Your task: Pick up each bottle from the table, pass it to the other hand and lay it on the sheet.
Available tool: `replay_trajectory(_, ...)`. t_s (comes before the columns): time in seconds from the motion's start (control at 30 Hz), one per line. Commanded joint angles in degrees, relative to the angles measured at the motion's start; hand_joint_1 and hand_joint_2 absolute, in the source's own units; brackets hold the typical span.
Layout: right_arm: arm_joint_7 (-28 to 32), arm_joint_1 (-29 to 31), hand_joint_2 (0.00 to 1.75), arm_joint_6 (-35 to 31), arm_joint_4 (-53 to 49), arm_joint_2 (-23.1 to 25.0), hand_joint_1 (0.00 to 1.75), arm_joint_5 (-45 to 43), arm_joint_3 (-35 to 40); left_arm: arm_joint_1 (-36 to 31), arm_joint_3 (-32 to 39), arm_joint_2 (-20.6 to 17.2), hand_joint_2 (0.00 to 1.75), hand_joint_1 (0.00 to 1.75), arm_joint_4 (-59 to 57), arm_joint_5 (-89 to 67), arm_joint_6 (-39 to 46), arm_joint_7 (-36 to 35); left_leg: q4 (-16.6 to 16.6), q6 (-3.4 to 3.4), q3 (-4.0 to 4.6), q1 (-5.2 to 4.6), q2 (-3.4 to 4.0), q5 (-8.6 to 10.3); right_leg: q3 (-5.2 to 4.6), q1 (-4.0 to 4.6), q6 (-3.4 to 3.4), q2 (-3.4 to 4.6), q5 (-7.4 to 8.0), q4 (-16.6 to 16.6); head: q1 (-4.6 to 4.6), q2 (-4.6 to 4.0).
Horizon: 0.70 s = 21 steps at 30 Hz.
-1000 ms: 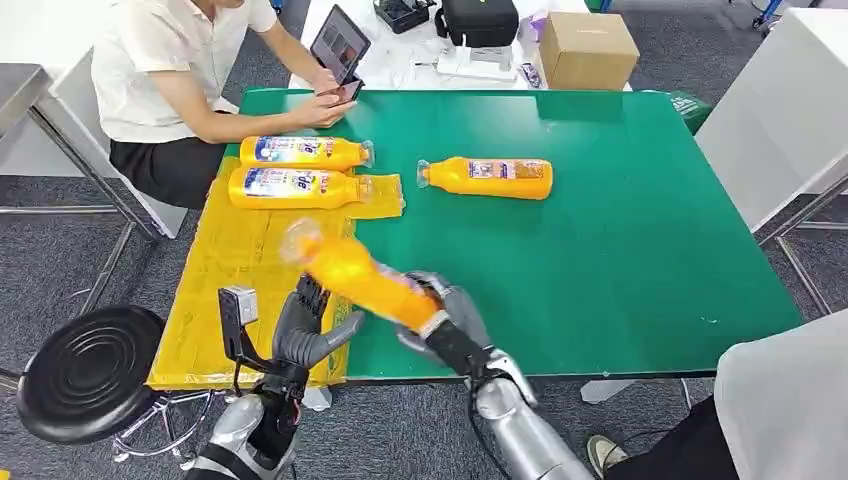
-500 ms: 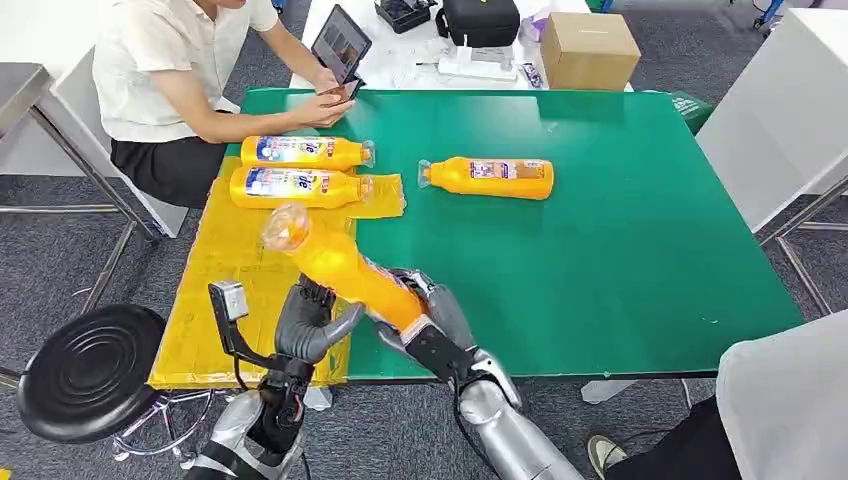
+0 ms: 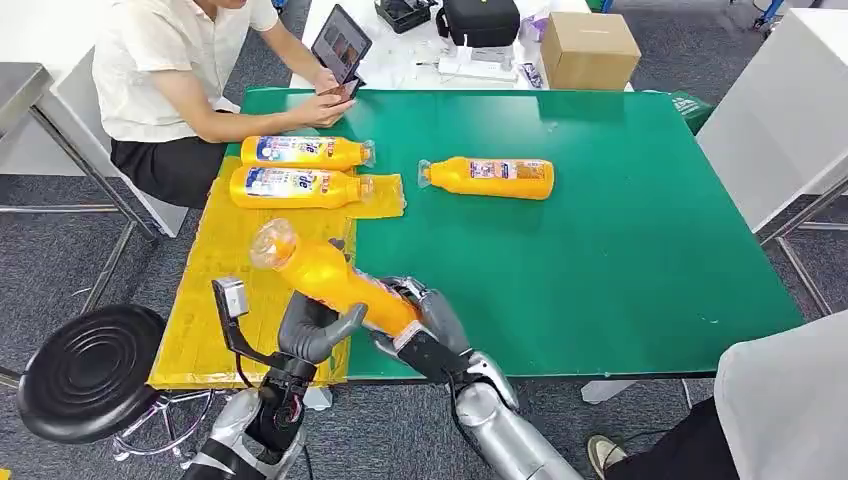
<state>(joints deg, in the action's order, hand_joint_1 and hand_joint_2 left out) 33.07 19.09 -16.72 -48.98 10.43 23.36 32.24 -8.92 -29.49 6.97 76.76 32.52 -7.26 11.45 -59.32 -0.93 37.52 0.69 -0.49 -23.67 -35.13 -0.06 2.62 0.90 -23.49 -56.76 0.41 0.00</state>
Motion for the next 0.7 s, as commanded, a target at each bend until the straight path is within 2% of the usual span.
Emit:
replay_trajectory(0.03,-0.08,2.88,1.75,-0.30,5.05,-0.12,1.50,0.25,1.54,-3.35,-2.03,-1.77,1.75,0.00,-3.68,0.19,0.04,-0.27,0.10,0.02,-0.33,-0.07,0.01,-0.04,0.29,-0.05,-0.05,-0.10,-0.08,0.02,0.00,0.00)
replay_trajectory(0.13,0.18,3.37,1.75,-0.44,5.79,0.53,1.48,1.12,2.68,-4.86,-0.79,-0.81,1.75,0.00,-7.58,2.35,0.52,-1.59,0.12,0.03,-0.40,-0.07,0.02,-0.06,0.36,-0.05,-0.07,-0.11,-0.10,0.03,0.00,0.00)
replay_trajectory(0.2,0.15,3.46,1.75,0.12,5.93,1.11,1.48,0.87,3.09,-5.50,-0.09,-0.52,1.75,0.00,-9.22,3.91,0.24,-1.71,0.06,0.01,-0.13,-0.01,0.01,0.00,0.12,0.00,-0.03,-0.05,-0.01,0.04,0.00,0.00)
replay_trajectory(0.27,0.03,3.46,1.75,0.25,6.16,1.39,1.48,0.78,3.33,-6.01,0.08,-0.38,1.75,0.12,-9.95,4.17,0.26,-1.69,0.09,0.02,-0.28,-0.04,0.06,-0.04,0.24,-0.02,-0.05,-0.04,-0.05,0.04,0.00,0.00)
replay_trajectory(0.33,0.06,3.84,1.75,0.65,7.03,1.55,1.54,0.71,4.02,-6.73,0.11,-0.04,1.75,0.63,-10.72,4.99,-0.28,-1.45,0.09,0.02,-0.30,-0.06,0.06,-0.04,0.25,-0.04,-0.04,-0.05,-0.06,0.03,0.00,0.00)
replay_trajectory(0.37,0.24,3.91,1.75,0.73,7.32,1.65,1.54,0.58,4.17,-6.91,0.20,0.09,1.75,1.50,-10.93,5.36,-0.52,-1.37,0.07,0.02,-0.24,-0.03,0.02,-0.03,0.21,-0.01,-0.04,-0.08,-0.05,0.03,0.00,0.00)
replay_trajectory(0.4,0.50,3.90,1.75,0.80,7.59,1.86,1.50,0.52,4.44,-7.15,0.31,0.32,1.75,1.68,-11.14,5.77,-0.66,-1.38,0.05,0.01,-0.17,-0.02,-0.01,-0.02,0.16,0.00,-0.03,-0.08,-0.04,0.02,0.00,0.00)
replay_trajectory(0.43,0.78,3.85,1.75,1.31,7.80,2.04,1.50,0.36,4.88,-7.40,0.16,0.54,1.75,1.75,-11.30,6.03,-1.00,-1.13,0.06,0.01,-0.24,-0.04,-0.01,-0.04,0.23,-0.02,-0.04,-0.10,-0.06,0.02,0.00,0.00)
replay_trajectory(0.63,0.98,3.82,1.75,2.50,9.39,1.74,1.45,-0.18,5.79,-8.05,-1.01,0.71,1.75,1.75,-11.26,5.52,-2.55,0.17,0.05,0.01,-0.16,-0.02,-0.03,-0.02,0.16,0.00,-0.03,-0.11,-0.05,0.02,0.00,0.00)
replay_trajectory(0.67,1.21,4.12,1.75,2.35,10.34,1.95,1.40,-0.41,5.76,-8.02,-1.05,0.64,1.75,1.75,-11.29,5.20,-2.70,0.54,0.09,0.02,-0.33,-0.04,-0.03,-0.06,0.32,-0.02,-0.06,-0.15,-0.10,0.03,0.00,0.00)
replay_trajectory(0.7,1.31,4.13,1.75,2.67,10.84,2.12,1.13,-0.71,5.72,-7.80,-0.93,0.58,1.75,1.75,-11.14,5.12,-2.83,0.80,0.07,0.01,-0.24,-0.03,-0.04,-0.03,0.24,-0.01,-0.05,-0.14,-0.07,0.03,0.00,0.00)
